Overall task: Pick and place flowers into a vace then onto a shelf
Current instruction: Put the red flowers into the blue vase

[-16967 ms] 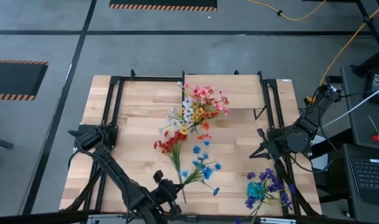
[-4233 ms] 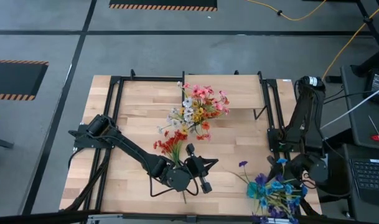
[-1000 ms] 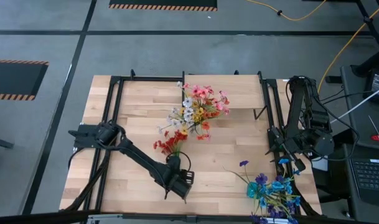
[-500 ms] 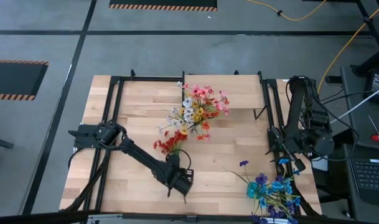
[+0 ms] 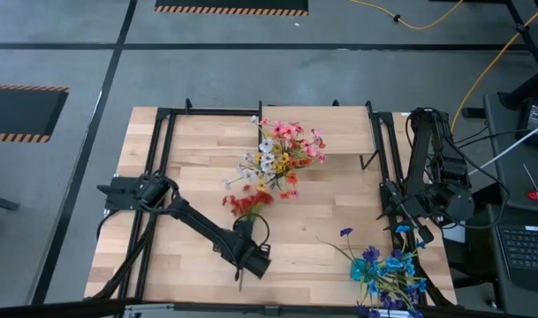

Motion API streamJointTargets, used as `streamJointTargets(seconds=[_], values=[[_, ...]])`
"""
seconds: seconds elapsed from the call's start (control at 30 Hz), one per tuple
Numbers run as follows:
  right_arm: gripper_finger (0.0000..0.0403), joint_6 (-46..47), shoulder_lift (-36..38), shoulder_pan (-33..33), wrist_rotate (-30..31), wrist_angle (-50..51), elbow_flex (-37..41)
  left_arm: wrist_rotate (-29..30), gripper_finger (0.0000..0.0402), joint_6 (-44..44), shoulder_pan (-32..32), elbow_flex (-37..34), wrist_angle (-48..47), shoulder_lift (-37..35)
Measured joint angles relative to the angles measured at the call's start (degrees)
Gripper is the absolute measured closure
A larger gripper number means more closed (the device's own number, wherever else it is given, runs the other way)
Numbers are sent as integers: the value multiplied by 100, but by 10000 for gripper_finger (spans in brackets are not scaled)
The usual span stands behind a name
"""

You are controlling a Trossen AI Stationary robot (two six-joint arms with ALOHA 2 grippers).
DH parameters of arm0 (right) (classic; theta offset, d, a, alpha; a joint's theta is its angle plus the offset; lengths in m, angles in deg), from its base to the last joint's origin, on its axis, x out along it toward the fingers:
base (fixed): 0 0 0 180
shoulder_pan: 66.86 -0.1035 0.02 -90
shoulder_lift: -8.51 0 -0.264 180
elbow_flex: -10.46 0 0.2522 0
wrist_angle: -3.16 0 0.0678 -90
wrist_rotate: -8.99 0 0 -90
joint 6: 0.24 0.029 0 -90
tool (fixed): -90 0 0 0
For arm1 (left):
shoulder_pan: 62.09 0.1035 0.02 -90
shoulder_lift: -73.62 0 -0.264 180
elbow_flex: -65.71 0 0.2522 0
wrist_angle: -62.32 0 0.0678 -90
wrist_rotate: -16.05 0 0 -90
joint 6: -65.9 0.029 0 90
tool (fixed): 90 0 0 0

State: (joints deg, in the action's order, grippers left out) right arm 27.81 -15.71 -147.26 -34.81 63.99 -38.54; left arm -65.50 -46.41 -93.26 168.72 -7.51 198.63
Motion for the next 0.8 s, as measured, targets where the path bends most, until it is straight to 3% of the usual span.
streamJointTargets(seconds=[0.1,0.3,0.57,0.8], values=[[251,0,0,0,0,-2,0,177,394,-42,-114,-7,-7,2],[251,0,0,-2,0,-1,0,629,396,-158,-377,-28,59,-89],[251,0,-4,-1,-1,-2,0,320,397,1142,-674,538,258,-223],[251,12,-4,-2,-1,-3,0,1883,398,1741,-929,1034,372,-259]])
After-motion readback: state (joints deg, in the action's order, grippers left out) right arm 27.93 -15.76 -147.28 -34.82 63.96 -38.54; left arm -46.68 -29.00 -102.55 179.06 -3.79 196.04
